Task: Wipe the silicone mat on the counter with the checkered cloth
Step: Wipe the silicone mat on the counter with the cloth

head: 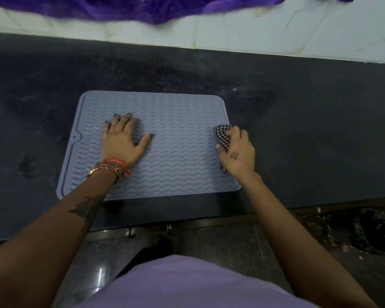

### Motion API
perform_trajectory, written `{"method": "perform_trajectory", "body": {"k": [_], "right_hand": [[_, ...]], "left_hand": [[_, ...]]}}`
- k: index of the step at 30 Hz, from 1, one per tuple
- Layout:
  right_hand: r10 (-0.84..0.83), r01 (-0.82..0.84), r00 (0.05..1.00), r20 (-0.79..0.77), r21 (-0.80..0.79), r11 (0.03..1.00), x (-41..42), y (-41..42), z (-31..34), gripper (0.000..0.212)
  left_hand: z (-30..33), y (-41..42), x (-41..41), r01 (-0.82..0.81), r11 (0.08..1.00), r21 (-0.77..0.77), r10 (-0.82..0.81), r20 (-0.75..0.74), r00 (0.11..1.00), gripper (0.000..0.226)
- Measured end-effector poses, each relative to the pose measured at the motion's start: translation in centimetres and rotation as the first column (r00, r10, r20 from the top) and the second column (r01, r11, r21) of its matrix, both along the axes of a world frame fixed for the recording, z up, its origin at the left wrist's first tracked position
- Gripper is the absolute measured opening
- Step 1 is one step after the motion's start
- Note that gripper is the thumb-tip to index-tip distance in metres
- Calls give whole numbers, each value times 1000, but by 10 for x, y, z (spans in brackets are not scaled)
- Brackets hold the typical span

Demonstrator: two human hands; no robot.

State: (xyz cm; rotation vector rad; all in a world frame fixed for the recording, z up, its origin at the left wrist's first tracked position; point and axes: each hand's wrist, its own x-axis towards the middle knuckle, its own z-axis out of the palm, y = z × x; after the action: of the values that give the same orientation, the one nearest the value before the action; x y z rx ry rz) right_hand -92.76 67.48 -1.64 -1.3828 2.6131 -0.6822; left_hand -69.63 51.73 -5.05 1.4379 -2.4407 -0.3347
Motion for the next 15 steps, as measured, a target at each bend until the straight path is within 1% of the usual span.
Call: {"method": "perform_trajectory", "body": {"k": [1,2,3,4,5,6,7,8,9,11,13,14,15], "right_hand": [[10,-8,992,123,-15,1000,-4,-2,3,38],[-4,17,949,315,-39,999,-8,-2,8,36],[-36,85,858,512,-73,994,-14,0,15,32],[-68,179,776,627,-115,977,-20,3,19,29],[-109,258,761,640,-144,956,-25,9,24,27],[-166,300,809,564,-153,942,-28,16,27,27],[-226,316,864,450,-137,939,-29,25,29,30],[-256,304,906,336,-99,948,-28,34,28,32],[-246,268,935,257,-55,962,-21,44,26,33],[-154,154,980,127,6,988,6,59,15,32],[-91,91,995,-36,-1,996,35,63,4,33],[-80,78,993,-87,-24,997,46,59,3,34],[-66,62,993,-101,-39,997,53,53,3,35]], "left_hand": [[0,0,0,1,1000,1,-1,-4,1000,77],[1,0,0,1,1000,4,-1,-8,1000,76],[1,0,0,2,1000,6,-2,-10,1000,76],[0,0,1,3,1000,6,-3,-8,1000,76],[0,0,1,4,1000,6,-4,-7,1000,76],[0,0,1,4,1000,6,-4,-7,1000,76],[0,0,1,5,1000,5,-5,-6,1000,75],[-1,0,1,7,1000,1,-7,-6,1000,75],[-1,0,1,7,1000,-6,-7,-7,1000,75],[-2,0,1,6,1000,-12,-6,-9,1000,75],[-3,0,2,5,1000,-9,-5,-5,1000,75],[-3,0,2,6,1000,-10,-6,-4,1000,76],[-2,-1,2,7,1000,-8,-7,-3,1000,76]]}}
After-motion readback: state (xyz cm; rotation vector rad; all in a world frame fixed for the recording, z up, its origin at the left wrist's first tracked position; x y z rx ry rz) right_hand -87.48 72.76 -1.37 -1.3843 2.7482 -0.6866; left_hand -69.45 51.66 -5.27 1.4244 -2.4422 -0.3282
